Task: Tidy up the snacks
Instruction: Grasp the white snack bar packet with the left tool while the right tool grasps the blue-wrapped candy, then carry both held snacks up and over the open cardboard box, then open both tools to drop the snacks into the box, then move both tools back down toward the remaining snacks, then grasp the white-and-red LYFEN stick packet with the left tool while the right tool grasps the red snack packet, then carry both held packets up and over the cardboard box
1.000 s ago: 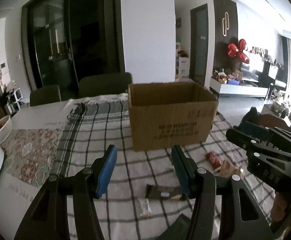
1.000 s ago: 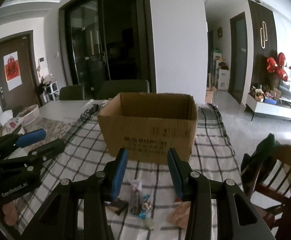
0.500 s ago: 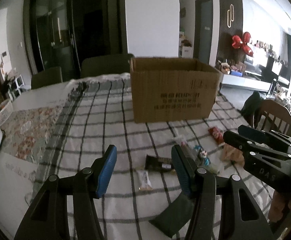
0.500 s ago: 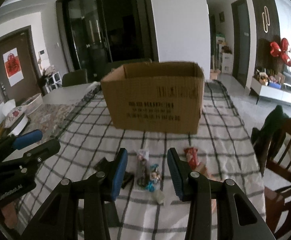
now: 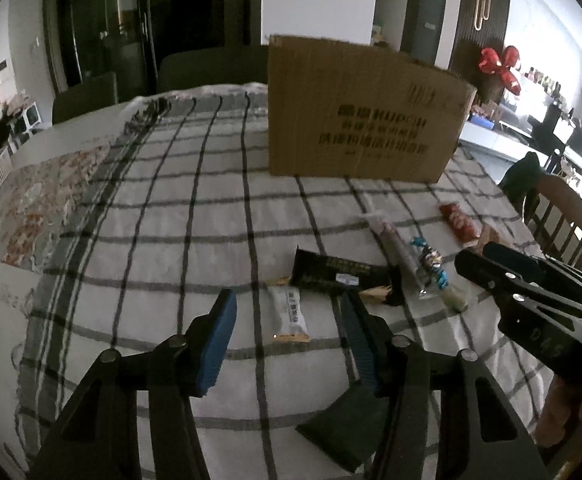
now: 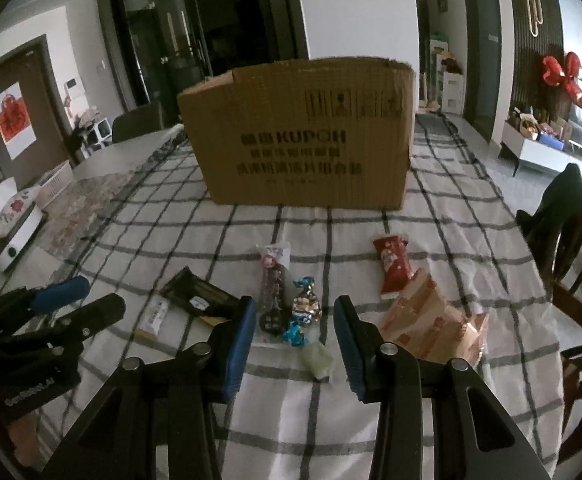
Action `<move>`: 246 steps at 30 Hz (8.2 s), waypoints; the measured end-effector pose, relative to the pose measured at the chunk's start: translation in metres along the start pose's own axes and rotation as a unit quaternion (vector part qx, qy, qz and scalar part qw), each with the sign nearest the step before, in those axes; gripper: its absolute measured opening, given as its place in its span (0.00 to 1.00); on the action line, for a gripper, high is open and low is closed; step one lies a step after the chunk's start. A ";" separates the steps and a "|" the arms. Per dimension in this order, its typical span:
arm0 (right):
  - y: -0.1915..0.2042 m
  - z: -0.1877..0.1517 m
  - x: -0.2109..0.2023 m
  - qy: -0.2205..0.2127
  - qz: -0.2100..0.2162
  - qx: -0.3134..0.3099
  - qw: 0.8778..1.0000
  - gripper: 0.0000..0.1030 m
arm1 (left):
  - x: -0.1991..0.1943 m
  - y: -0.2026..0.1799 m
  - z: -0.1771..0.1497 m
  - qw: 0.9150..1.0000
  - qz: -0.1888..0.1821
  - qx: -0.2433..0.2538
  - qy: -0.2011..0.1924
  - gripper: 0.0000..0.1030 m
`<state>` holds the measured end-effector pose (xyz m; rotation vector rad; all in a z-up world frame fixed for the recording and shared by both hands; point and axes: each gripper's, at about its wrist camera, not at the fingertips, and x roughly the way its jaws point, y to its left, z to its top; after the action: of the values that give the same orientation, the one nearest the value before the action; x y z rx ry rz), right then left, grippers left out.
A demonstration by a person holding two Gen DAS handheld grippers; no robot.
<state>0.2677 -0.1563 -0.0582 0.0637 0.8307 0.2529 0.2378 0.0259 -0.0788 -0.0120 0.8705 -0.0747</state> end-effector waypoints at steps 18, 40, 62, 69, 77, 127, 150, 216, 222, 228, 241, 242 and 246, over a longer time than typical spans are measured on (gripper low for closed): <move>-0.008 0.000 0.040 0.045 0.005 0.016 0.999 0.25 | 0.044 0.003 -0.001 0.999 -0.010 -0.013 0.052 0.40; -0.008 0.001 0.041 0.041 -0.001 0.015 0.999 0.20 | 0.043 0.001 0.001 0.999 -0.001 -0.012 0.051 0.20; 0.008 0.028 -0.039 -0.054 0.023 0.006 0.998 0.20 | -0.044 -0.015 0.039 0.998 -0.021 0.015 -0.063 0.20; 0.007 0.045 -0.056 -0.085 0.022 0.004 0.996 0.20 | -0.061 -0.022 0.061 0.994 -0.025 0.032 -0.100 0.20; -0.002 0.076 -0.066 -0.121 0.022 0.015 0.992 0.20 | -0.065 -0.032 0.099 0.990 -0.031 0.048 -0.132 0.20; -0.056 0.181 -0.017 -0.122 -0.029 0.006 0.992 0.45 | 0.001 -0.070 0.217 0.988 -0.012 0.096 -0.124 0.68; -0.060 0.121 -0.044 -0.073 -0.027 0.012 0.997 0.45 | -0.018 -0.078 0.144 0.994 -0.030 0.084 -0.069 0.68; -0.069 0.061 0.055 0.073 -0.027 0.009 0.997 0.21 | 0.083 -0.080 0.074 0.992 -0.075 0.028 0.101 0.21; -0.062 0.067 0.040 0.055 -0.021 0.007 0.998 0.21 | 0.066 -0.075 0.081 0.994 -0.075 0.026 0.076 0.20; -0.052 0.073 0.022 0.033 -0.012 0.002 0.999 0.21 | 0.044 -0.070 0.088 0.996 -0.077 0.025 0.048 0.20; -0.040 0.090 -0.019 -0.019 -0.003 -0.001 1.000 0.21 | -0.002 -0.066 0.108 0.997 -0.074 0.031 -0.018 0.20; -0.039 0.092 -0.022 -0.023 -0.002 -0.002 1.000 0.21 | -0.004 -0.065 0.110 0.996 -0.075 0.031 -0.022 0.20; -0.036 0.099 -0.031 -0.038 0.002 -0.003 0.999 0.21 | -0.016 -0.062 0.118 0.996 -0.078 0.030 -0.039 0.20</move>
<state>0.3274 -0.1947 0.0256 0.0694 0.7548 0.2549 0.3140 -0.0374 0.0119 -0.0263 0.7886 -0.2454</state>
